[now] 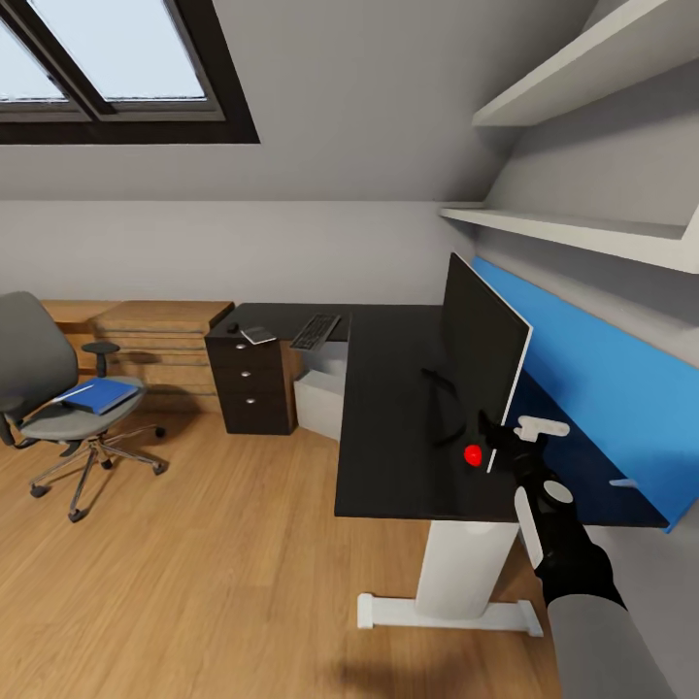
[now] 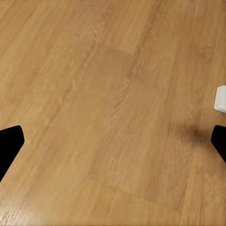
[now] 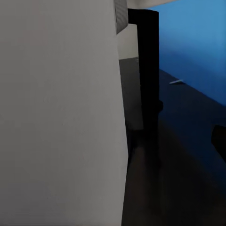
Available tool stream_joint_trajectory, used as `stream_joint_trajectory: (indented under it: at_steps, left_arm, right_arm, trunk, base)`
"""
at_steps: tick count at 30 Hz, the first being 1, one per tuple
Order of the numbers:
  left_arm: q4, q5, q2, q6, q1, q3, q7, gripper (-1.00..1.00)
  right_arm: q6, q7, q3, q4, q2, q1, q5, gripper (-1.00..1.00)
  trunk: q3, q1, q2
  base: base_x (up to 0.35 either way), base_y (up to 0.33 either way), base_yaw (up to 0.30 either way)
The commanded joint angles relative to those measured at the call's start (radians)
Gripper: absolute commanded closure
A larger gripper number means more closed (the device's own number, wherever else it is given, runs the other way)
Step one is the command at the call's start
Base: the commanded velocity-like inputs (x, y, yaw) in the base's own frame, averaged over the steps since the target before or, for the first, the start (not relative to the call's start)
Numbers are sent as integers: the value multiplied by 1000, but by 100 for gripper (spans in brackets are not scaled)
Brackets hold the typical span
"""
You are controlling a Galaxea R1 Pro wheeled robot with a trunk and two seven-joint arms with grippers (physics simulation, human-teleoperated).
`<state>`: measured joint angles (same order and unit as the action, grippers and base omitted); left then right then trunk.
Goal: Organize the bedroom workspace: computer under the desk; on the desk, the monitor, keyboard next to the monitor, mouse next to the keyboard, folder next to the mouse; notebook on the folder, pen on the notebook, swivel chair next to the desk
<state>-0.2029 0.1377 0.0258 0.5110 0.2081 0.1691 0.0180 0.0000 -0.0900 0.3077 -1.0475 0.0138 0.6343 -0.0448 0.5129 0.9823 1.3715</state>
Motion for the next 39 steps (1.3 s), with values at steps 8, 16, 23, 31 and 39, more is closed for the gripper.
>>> stream_joint_trajectory:
  at_steps: [8, 16, 23, 31, 39]
  left_arm:
    - [0, 5, 0, 3, 1, 0, 1, -100]
    - [0, 5, 0, 3, 1, 0, 1, -100]
    - [0, 5, 0, 3, 1, 0, 1, -100]
    - [0, 10, -1, 3, 1, 0, 2, -100]
    - [0, 11, -1, 3, 1, 0, 2, -100]
  right_arm:
    - [0, -8, 5, 1, 2, 1, -5, -100]
    - [0, -8, 5, 0, 1, 1, -6, -100]
    - [0, -9, 5, 1, 1, 1, -6, -100]
    - [0, -10, 5, 1, 2, 1, -6, -100]
    - [0, -10, 5, 3, 2, 1, -5, -100]
  trunk:
    - [1, 0, 1]
    - [1, 0, 1]
    - [1, 0, 1]
    - [1, 0, 1]
    - [1, 0, 1]
  base:
    - [1, -81, 0]
    - [0, -27, 0]
    - [0, -84, 0]
    - [0, -37, 0]
    - [0, -3, 0]
